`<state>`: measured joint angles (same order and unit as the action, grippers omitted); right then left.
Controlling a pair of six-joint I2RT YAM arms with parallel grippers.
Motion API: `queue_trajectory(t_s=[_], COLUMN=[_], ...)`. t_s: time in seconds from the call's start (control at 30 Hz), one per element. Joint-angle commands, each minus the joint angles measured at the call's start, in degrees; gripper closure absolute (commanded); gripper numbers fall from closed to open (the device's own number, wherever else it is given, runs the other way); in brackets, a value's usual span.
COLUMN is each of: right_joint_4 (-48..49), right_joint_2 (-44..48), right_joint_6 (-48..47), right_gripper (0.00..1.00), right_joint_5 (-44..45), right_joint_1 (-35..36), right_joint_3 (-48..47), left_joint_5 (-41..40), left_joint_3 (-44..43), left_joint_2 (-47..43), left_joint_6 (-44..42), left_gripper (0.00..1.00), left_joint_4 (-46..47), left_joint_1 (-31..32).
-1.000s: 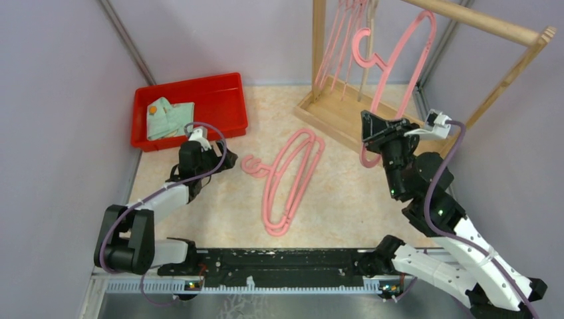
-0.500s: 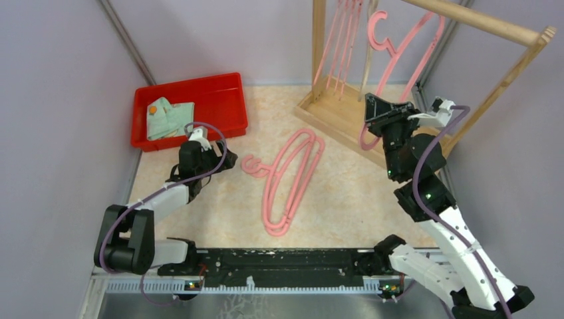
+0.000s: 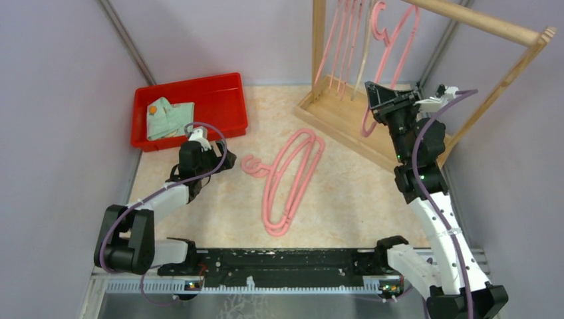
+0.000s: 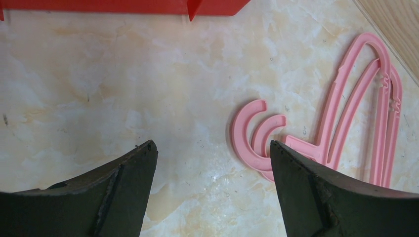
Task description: Organize the hangers
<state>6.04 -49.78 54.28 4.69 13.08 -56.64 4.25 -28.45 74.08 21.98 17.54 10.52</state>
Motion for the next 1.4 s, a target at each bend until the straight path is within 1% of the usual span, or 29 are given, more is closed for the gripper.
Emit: queue_trajectory(t_s=[0.0, 0.23, 0.4, 0.5, 0.8, 1.13, 1.37], right_joint_4=[9.36, 13.25, 18.29, 21.65, 27.90, 31.83, 30.81], right_joint_2=[0.30, -1.22, -3.88, -6.47, -13.41, -23.43, -27.35], right_joint_6=[3.34, 6.10, 9.51, 11.29, 14.07, 14.53, 13.68], right_gripper=[1.00, 1.00, 1.00, 1.00, 1.00, 1.00, 1.00], right_joint_5=[-6.12, -8.92, -11.33, -12.88, -14.89, -17.04, -16.87], right_joint_1=[-3.05, -7.47, -12.11, -13.61, -15.14, -15.21, -15.08], right_joint_3=[-0.63, 0.44, 0.96, 0.76, 1.30, -3.69, -7.22], left_joint_5=[-0.58, -0.81, -0.90, -1.06, -1.33, -2.02, -2.43], left_joint_3=[-1.02, -1.00, -1.00, -1.15, -1.61, -1.93, -1.77], left_joint_2=[0.07, 0.79, 1.22, 1.85, 3.23, 1.97, 2.51], left_joint_6=[-1.04, -1.20, -1.42, -1.57, -2.01, -2.47, -2.64], left_gripper=[0.11, 0.11, 0.11, 0.11, 0.11, 0.11, 0.11], left_joint_4=[0.13, 0.21, 0.26, 0.38, 0.41, -0.66, -0.54], left_joint_1=[0.16, 0.19, 0.14, 0.15, 0.17, 0.14, 0.16])
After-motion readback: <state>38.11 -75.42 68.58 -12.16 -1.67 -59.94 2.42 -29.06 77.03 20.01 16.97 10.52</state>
